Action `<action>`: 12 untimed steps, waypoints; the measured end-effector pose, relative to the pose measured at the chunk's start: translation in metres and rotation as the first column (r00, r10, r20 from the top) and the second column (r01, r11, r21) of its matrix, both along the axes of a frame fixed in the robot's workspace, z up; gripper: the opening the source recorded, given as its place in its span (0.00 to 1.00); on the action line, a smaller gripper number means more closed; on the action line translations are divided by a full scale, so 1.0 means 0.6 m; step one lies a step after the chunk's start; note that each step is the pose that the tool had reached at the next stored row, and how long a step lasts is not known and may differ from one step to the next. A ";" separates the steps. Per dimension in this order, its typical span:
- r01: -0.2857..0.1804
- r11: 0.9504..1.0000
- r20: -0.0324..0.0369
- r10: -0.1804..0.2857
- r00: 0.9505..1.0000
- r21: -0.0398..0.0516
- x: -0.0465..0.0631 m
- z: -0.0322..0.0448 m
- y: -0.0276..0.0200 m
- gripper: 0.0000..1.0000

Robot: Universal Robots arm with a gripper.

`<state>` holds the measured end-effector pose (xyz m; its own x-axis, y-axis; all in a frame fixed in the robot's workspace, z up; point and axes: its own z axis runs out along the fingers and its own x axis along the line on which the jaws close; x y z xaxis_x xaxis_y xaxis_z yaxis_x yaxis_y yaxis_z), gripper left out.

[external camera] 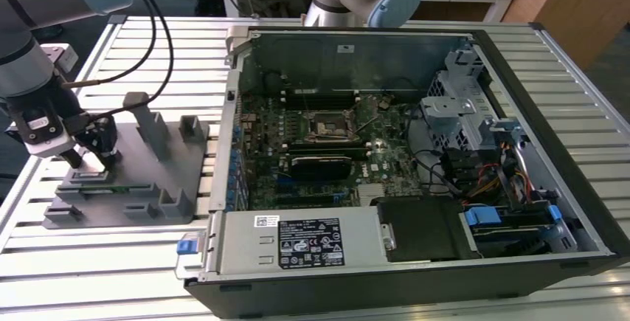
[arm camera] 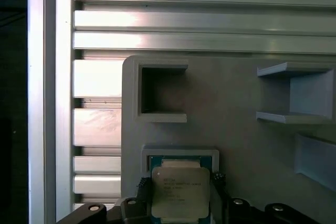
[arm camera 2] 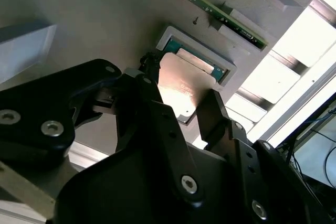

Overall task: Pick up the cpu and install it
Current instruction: 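Pick up the cpu and move it towards the insertion slot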

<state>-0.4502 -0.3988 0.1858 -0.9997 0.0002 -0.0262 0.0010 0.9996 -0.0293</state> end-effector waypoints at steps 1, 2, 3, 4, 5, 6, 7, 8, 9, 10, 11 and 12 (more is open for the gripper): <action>0.000 1.000 0.000 0.000 1.000 0.000 0.000 0.000 0.0000 0.53; 0.000 1.000 0.000 0.000 1.000 0.000 0.000 0.000 0.0000 0.53; 0.000 1.000 0.001 0.000 1.000 0.000 0.000 0.001 0.0001 0.53; 0.000 1.000 0.001 0.000 1.000 0.000 0.000 0.004 0.0001 0.53; 0.000 1.000 0.000 0.000 1.000 0.000 0.000 0.006 0.0000 0.53; 0.000 1.000 0.000 0.000 1.000 0.000 0.000 0.009 0.0000 0.53; 0.000 1.000 0.000 0.000 1.000 0.000 0.000 0.011 0.0000 0.53; 0.000 1.000 0.000 0.000 1.000 0.000 0.000 0.011 0.0001 0.53; 0.000 1.000 0.001 0.000 1.000 0.000 0.000 0.011 0.0001 0.53; 0.000 1.000 0.000 0.000 1.000 0.000 0.000 0.011 0.0001 0.53; 0.000 1.000 0.000 0.000 1.000 0.000 0.000 0.010 0.0000 0.53; 0.000 1.000 0.000 0.000 1.000 0.000 0.000 0.010 0.0000 0.53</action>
